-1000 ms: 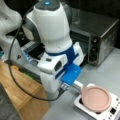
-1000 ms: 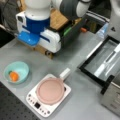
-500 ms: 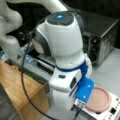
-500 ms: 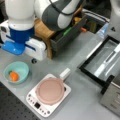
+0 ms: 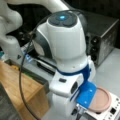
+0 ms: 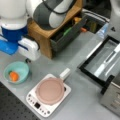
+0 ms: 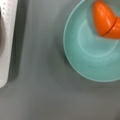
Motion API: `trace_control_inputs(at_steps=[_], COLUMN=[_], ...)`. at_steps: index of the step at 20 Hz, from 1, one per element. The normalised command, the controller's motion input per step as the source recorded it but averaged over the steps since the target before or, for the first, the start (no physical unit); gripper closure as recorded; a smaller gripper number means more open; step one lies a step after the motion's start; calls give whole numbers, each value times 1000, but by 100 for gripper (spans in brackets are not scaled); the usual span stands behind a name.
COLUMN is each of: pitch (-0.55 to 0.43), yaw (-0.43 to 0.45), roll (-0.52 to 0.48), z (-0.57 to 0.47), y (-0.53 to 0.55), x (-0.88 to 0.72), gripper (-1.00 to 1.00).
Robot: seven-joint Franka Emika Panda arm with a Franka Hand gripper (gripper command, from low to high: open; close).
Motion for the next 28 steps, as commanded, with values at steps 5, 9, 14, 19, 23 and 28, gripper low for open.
trace_control_inputs(at_steps=[5, 9, 14, 19, 23, 28], pitch=[233, 222, 200, 185, 187, 179], yaw=[-216, -138, -113, -100, -108, -110], roll=[192, 140, 155, 173, 183, 175], z=[222, 147, 137, 160, 148, 16], y=[-274, -301, -286, -236, -184, -160], x=[478, 504, 470, 383, 322, 302], gripper=[-100, -100, -100, -100, -100, -100])
